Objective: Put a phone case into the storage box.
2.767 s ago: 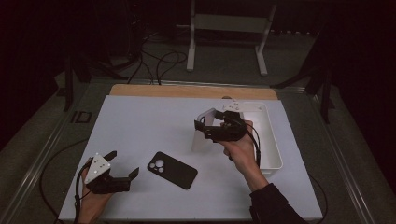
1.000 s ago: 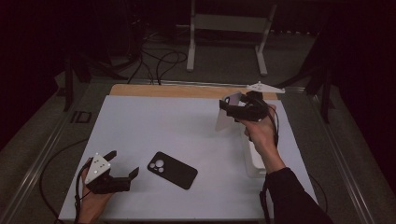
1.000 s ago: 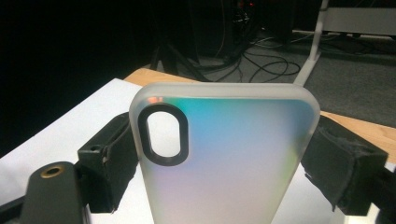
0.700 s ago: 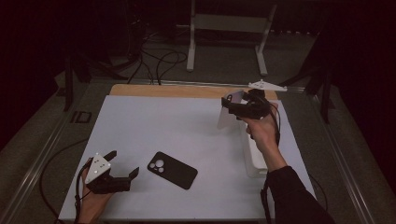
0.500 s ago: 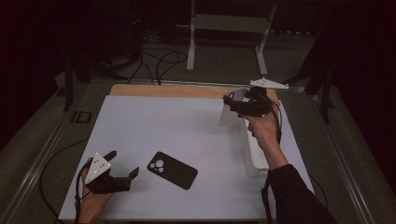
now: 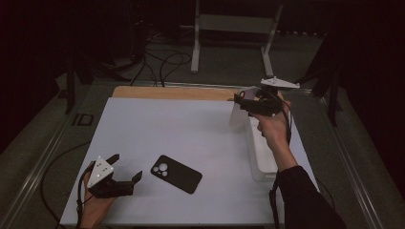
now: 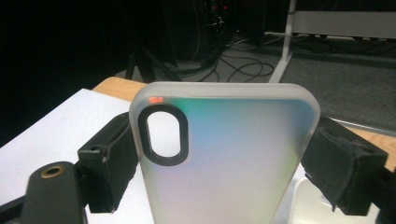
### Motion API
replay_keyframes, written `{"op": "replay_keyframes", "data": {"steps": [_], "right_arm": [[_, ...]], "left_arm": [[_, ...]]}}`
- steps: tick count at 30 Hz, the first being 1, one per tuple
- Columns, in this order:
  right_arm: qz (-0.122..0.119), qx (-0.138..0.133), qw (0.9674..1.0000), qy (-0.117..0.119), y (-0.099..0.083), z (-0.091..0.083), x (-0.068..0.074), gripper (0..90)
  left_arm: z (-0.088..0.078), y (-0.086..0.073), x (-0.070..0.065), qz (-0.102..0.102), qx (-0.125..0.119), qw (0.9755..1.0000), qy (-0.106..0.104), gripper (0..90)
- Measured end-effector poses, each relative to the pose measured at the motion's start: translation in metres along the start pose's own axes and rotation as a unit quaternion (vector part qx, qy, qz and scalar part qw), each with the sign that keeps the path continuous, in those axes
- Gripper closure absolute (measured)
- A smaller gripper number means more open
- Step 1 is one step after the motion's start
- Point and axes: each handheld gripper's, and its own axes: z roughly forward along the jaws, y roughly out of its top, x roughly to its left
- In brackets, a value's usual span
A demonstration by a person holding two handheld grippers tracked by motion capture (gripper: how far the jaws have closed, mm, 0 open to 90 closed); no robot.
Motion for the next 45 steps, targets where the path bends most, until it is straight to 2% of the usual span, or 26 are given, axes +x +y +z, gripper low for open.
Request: {"op": "replay_keyframes", "data": {"steps": [9,11,22,25,35,40,45], "right_arm": [[0.006,-0.001,0.9999,-0.012,0.002,-0.001,-0.007,17.0],[0.01,-0.001,0.9997,-0.024,0.004,-0.002,-0.015,17.1],[0.015,0.001,0.9988,-0.047,0.004,-0.002,-0.028,17.0],[0.022,0.003,0.9982,-0.056,0.004,-0.002,-0.034,17.0],[0.024,0.004,0.9971,-0.073,0.005,-0.002,-0.043,17.0],[0.023,0.008,0.9953,-0.093,0.006,-0.002,-0.049,17.0],[0.024,0.01,0.9943,-0.103,0.005,0.0,-0.053,17.0]], "left_arm": [[0.0,0.0,0.0,0.001,0.0,1.0,0.0,0.0],[0.0,0.0,0.0,0.0,0.0,1.0,0.0,0.0],[0.0,0.0,0.0,0.0,0.0,1.0,0.0,0.0],[0.0,0.0,0.0,0.001,0.0,1.0,0.0,0.0],[0.0,0.0,0.0,0.002,-0.001,1.0,0.0,0.0],[0.0,0.0,0.0,0.001,-0.002,1.0,0.001,0.0],[0.001,0.0,0.0,0.002,-0.002,1.0,0.001,0.0]]}}
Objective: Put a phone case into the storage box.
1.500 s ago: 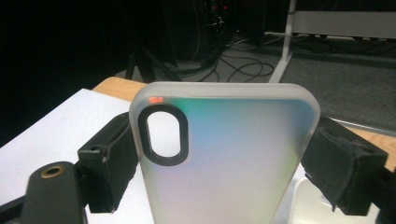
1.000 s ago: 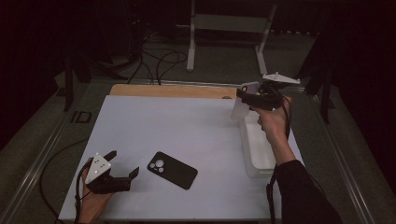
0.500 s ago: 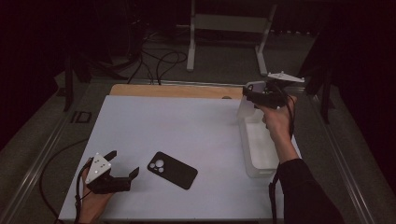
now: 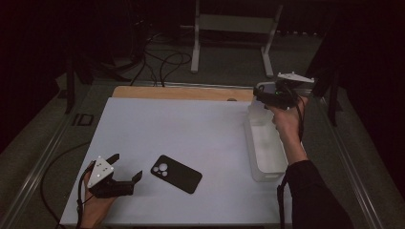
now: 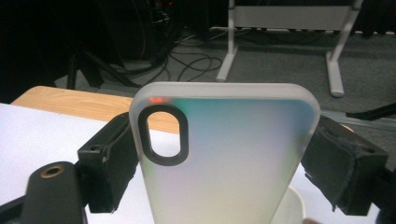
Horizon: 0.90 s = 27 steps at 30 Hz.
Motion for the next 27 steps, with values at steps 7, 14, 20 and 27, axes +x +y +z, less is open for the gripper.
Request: {"op": "replay_keyframes", "data": {"steps": [7,14,20,27], "right_arm": [[0.001,0.005,0.9999,-0.013,-0.002,0.004,-0.004,17.0],[0.007,0.016,0.9994,-0.029,-0.008,0.011,-0.011,16.9],[0.016,0.02,0.999,-0.037,-0.012,0.015,-0.017,16.9],[0.02,0.032,0.9983,-0.044,-0.018,0.023,-0.02,16.9]], "left_arm": [[0.0,0.0,0.0,0.0,0.0,1.0,-0.001,0.0],[0.0,0.0,0.0,0.0,0.0,1.0,0.0,0.0],[0.0,0.0,0.0,0.0,0.0,1.0,0.0,0.0],[0.0,0.0,0.0,-0.001,0.0,1.0,0.0,0.0]]}}
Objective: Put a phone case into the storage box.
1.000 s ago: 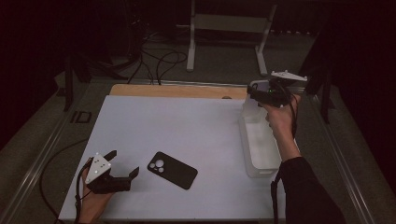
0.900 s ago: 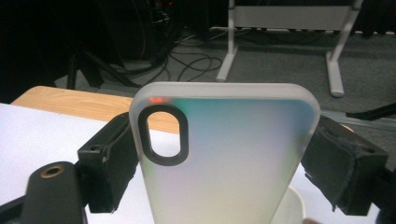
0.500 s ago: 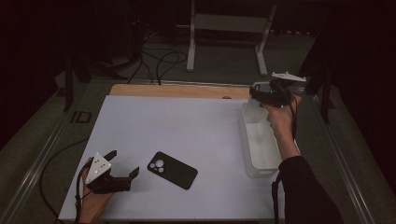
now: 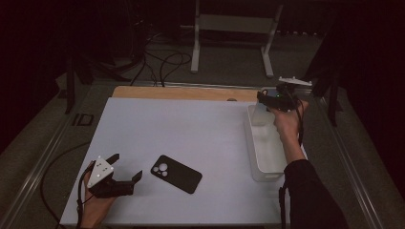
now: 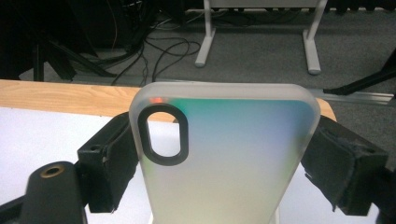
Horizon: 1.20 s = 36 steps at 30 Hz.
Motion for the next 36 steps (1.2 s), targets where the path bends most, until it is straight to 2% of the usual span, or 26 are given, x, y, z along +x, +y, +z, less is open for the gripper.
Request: {"op": "replay_keyframes", "data": {"steps": [23,36], "right_arm": [[0.011,0.034,0.9993,-0.008,-0.021,0.023,-0.001,16.9],[-0.005,0.05,0.9984,-0.025,-0.027,0.036,0.004,16.8]], "left_arm": [[0.0,0.0,0.0,0.0,0.0,1.0,0.0,0.0],[0.0,0.0,0.0,0.001,0.0,1.0,-0.001,0.0]]}}
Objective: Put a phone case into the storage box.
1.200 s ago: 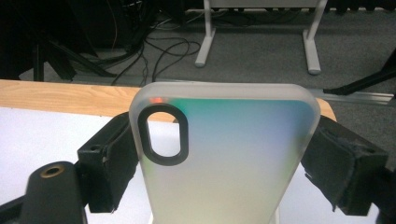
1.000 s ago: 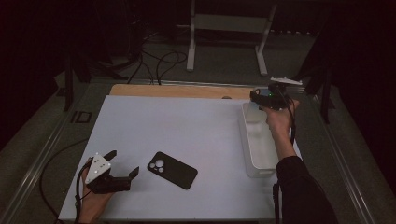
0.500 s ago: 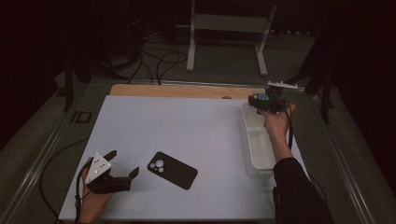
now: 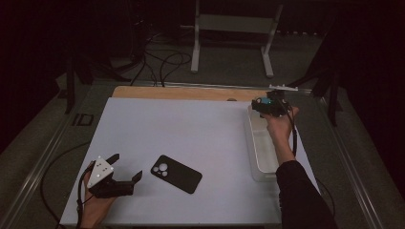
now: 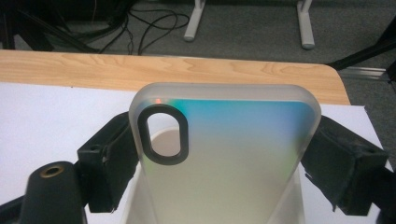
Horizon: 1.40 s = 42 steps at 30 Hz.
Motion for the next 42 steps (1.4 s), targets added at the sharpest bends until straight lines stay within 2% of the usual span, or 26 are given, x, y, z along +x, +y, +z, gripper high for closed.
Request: {"op": "replay_keyframes", "data": {"steps": [1,6,12,18,27,31,34,36,42], "right_arm": [[-0.006,0.004,0.9999,-0.009,-0.001,0.003,0.001,16.8],[0.001,0.007,0.9999,-0.009,-0.002,0.006,0.0,16.8],[0.001,0.014,0.9997,-0.017,-0.004,0.013,0.001,16.8],[-0.002,0.01,0.9997,-0.021,-0.004,0.018,0.002,16.7],[-0.005,0.008,0.9999,-0.014,-0.004,0.02,0.002,16.0],[0.005,0.007,0.9999,-0.012,-0.004,0.021,0.0,15.5],[0.013,0.007,0.9999,-0.001,-0.004,0.023,-0.003,13.4],[0.015,0.008,0.9999,-0.004,-0.004,0.024,-0.003,10.1],[0.015,0.004,0.9999,-0.004,-0.003,0.023,-0.003,8.6]], "left_arm": [[0.0,0.0,0.0,0.0,0.0,1.0,0.0,0.0],[0.001,0.0,0.0,0.0,0.001,1.0,0.0,0.0],[0.0,0.0,0.0,0.0,0.0,1.0,0.0,0.0],[0.0,0.0,0.0,-0.001,0.0,1.0,0.0,0.0],[0.0,0.0,0.001,-0.002,-0.001,1.0,-0.001,0.0],[0.0,0.0,0.001,-0.003,-0.001,1.0,-0.001,0.0],[0.0,-0.001,0.002,-0.004,-0.001,1.0,0.0,0.0],[0.0,-0.001,0.002,-0.003,0.0,1.0,0.0,0.0],[0.0,-0.001,0.001,-0.001,0.0,1.0,0.0,0.0]]}}
